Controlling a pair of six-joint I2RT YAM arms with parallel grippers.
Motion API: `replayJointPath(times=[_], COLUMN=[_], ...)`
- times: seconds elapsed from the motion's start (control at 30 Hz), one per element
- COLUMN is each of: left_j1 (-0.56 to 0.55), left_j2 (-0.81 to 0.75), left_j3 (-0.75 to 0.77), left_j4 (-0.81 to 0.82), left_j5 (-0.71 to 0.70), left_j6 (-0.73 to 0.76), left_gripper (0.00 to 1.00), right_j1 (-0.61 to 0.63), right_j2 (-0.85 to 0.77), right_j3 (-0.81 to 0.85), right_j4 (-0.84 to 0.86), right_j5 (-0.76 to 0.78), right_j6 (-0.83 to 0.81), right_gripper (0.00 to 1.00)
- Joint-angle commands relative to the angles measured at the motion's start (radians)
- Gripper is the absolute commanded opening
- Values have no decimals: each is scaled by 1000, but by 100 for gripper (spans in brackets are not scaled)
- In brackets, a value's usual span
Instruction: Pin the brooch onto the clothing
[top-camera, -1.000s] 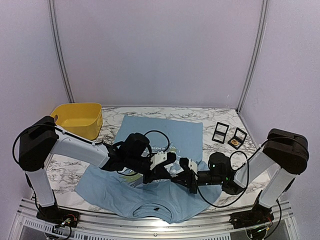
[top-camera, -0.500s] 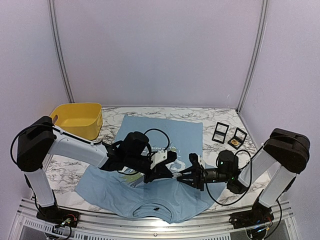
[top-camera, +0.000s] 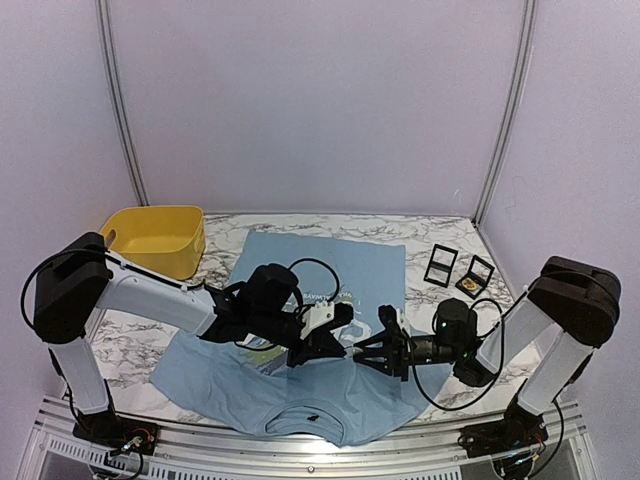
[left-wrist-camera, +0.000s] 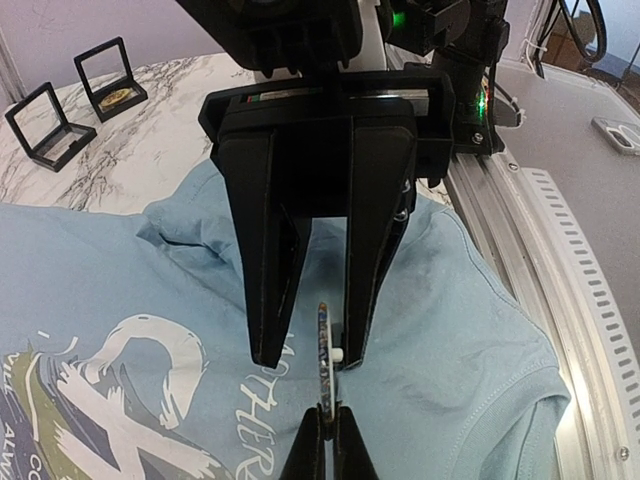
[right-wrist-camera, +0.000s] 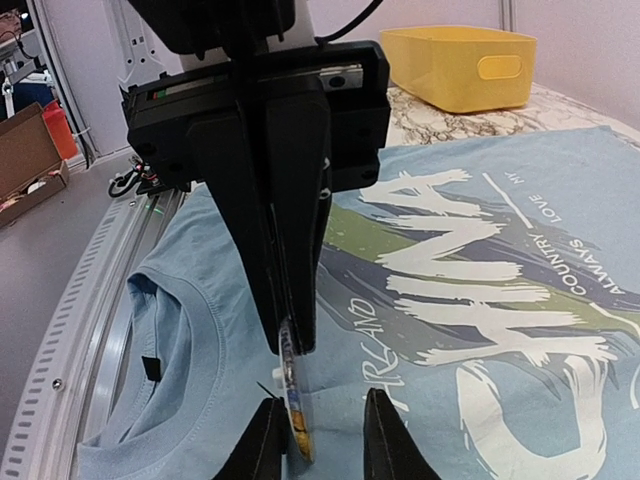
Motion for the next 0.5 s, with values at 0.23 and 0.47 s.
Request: replayJointPath(times=[0.23, 0.47], left_j1=[-4, -4], left_j2=[-33, -33], left_j3=[-6, -1], left_j4=[-11, -11], left_j5=[26, 28], left_j6=[9, 9], left_gripper=[0, 0], right_j1=[-4, 10], right_j2=[20, 31], right_j3=[-4, 30], right_j4=[-4, -4], right_j5=[-76, -45], right_j6=[-75, -64], right_gripper=[27, 18])
